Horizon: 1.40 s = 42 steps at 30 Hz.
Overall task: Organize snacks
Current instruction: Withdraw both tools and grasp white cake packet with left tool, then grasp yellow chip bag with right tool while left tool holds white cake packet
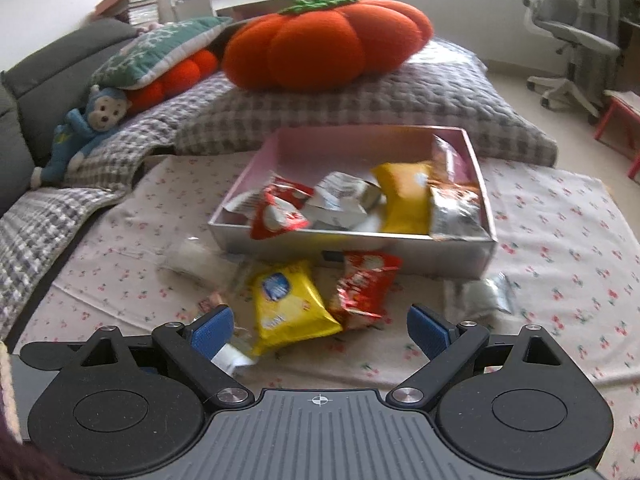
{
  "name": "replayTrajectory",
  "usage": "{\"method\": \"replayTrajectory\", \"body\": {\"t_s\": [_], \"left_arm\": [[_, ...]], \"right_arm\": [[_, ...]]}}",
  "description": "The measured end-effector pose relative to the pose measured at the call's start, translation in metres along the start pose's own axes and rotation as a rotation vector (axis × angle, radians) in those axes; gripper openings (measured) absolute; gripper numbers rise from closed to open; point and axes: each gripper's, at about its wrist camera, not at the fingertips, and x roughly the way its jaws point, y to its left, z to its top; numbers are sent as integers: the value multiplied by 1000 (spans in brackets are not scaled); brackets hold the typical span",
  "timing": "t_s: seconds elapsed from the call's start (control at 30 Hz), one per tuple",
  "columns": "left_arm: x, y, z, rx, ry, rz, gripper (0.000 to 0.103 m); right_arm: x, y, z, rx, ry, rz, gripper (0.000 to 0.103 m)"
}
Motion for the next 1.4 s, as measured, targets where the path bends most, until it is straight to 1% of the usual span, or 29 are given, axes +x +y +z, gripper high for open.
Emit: {"method": "replayTrajectory", "body": {"t_s": [0.1,0.3,0.4,0.47,0.53,0.57,0.63,0.8,0.83,0.93,1.0,1.1,1.2,1.23,1.4], "left_arm": [[-5,6,-1,-8,-9,5,44],[-13,19,1,-41,-29,18,44],[-14,22,2,-57,-31,16,44],[-15,24,3,-62,-29,17,44],[-14,25,5,-68,-26,15,44],[-14,25,6,-71,-25,14,44],[-13,26,7,-75,-24,15,44],[-12,29,8,-87,-22,18,44],[-12,30,8,-89,-23,19,44],[-12,32,9,-94,-21,22,44],[-11,32,9,-95,-20,23,44],[-11,32,9,-94,-20,24,44],[-11,32,9,-94,-20,25,44],[-11,32,9,-94,-20,26,44],[-11,32,9,-95,-19,26,44]], "right_arm": [[6,7,3,-23,-2,14,95],[21,14,7,-31,6,44,95],[28,16,9,-34,-2,48,93],[33,15,12,-31,-4,53,88],[40,15,13,-25,7,48,80],[44,14,13,-23,12,44,79],[51,14,13,-23,24,35,73],[60,15,13,-39,28,34,71],[61,16,13,-45,27,40,67],[63,18,13,-63,36,62,60],[65,20,12,-77,43,74,58],[69,23,10,-100,67,63,57],[75,27,4,-146,91,31,57],[76,28,2,-161,92,23,55],[78,34,-2,-204,95,-3,54]]}}
